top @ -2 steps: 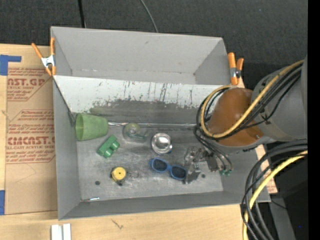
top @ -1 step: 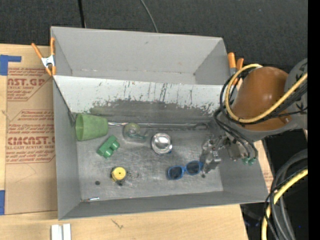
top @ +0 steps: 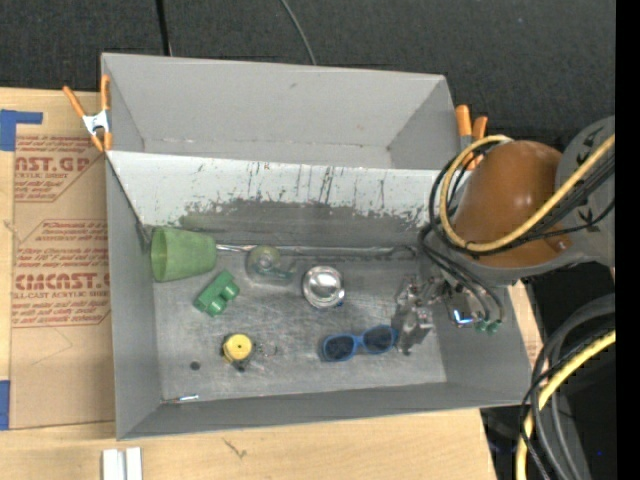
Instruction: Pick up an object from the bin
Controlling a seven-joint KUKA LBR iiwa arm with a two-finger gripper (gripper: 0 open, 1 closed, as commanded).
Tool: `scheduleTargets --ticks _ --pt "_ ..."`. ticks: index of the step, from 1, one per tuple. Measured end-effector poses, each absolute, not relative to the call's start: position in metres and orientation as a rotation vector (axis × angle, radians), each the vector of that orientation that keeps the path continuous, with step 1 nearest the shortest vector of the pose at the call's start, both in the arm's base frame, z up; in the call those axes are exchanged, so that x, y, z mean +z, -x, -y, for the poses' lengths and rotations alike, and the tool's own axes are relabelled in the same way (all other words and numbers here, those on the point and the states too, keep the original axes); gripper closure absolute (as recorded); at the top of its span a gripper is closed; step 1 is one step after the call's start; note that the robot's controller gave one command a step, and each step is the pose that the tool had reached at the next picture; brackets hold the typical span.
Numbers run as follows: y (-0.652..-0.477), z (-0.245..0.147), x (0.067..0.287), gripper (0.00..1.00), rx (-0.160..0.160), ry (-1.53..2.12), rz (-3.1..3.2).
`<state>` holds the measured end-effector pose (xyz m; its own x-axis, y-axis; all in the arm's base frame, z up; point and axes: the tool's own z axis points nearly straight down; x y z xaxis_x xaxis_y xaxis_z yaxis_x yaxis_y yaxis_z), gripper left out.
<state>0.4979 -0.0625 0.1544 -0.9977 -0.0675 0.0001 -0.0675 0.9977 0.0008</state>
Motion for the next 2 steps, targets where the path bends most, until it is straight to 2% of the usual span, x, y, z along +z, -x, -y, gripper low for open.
scheduleTargets --ticks 1,2 --pt "-0.5029 0.0667 0.2568 1.00 0.003 -0.228 3.144" --pt "-0.5014 0.0663 0.2522 0.00 0.000 -0.228 3.136"
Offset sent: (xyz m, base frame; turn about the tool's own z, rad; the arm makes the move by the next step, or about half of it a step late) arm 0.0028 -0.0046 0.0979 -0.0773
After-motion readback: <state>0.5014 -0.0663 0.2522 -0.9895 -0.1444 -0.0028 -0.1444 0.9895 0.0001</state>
